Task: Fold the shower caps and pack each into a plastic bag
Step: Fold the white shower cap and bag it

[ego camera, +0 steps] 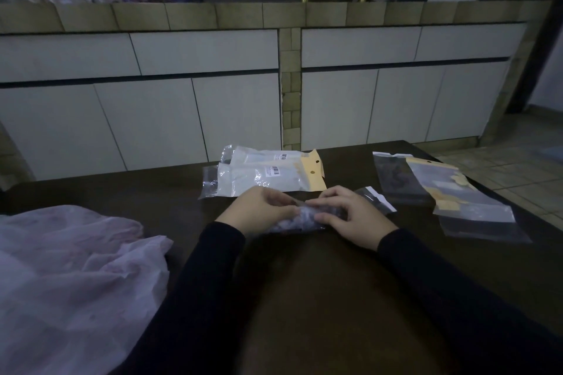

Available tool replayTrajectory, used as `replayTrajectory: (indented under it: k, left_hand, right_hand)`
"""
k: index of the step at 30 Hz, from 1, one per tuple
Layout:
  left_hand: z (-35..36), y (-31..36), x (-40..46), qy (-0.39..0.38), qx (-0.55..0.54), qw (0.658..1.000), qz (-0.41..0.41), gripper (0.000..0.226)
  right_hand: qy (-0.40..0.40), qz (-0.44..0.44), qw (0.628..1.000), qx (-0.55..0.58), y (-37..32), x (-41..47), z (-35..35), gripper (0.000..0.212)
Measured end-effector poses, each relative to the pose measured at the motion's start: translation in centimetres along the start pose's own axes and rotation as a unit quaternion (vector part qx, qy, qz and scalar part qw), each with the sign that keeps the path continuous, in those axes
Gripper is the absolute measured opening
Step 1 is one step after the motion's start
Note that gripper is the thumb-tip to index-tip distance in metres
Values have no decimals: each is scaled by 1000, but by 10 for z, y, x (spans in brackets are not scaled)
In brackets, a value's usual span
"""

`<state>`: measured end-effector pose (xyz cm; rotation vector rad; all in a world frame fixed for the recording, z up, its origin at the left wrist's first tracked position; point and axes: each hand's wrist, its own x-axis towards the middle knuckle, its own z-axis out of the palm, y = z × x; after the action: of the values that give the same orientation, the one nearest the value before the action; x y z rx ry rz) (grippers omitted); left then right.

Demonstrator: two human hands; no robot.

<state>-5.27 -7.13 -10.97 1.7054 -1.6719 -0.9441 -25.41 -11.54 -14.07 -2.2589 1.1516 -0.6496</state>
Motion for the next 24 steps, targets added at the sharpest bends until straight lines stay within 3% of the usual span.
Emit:
replayTrajectory:
  k: [4, 8, 12, 17, 24]
  left_hand:
    - [-23, -14, -7, -23, 34, 998, -45, 26]
    - [-10, -14, -1, 63, 33, 997, -41, 20]
    - [14, -5, 6, 84, -4, 996, -25, 36]
    - [16, -7, 3, 154, -24, 988, -18, 13]
    - [24, 1, 4, 84, -75, 992, -53, 16]
  right_hand:
    - [44, 40, 998, -29, 1, 0, -1, 36]
    - [57, 42, 997, -35, 1, -1, 0, 38]
    - [34, 2, 999, -26, -5, -1, 1, 36]
    - [77, 18, 992, -94, 1, -3, -7, 33]
    - [42, 13, 995, -87, -2, -2, 1, 34]
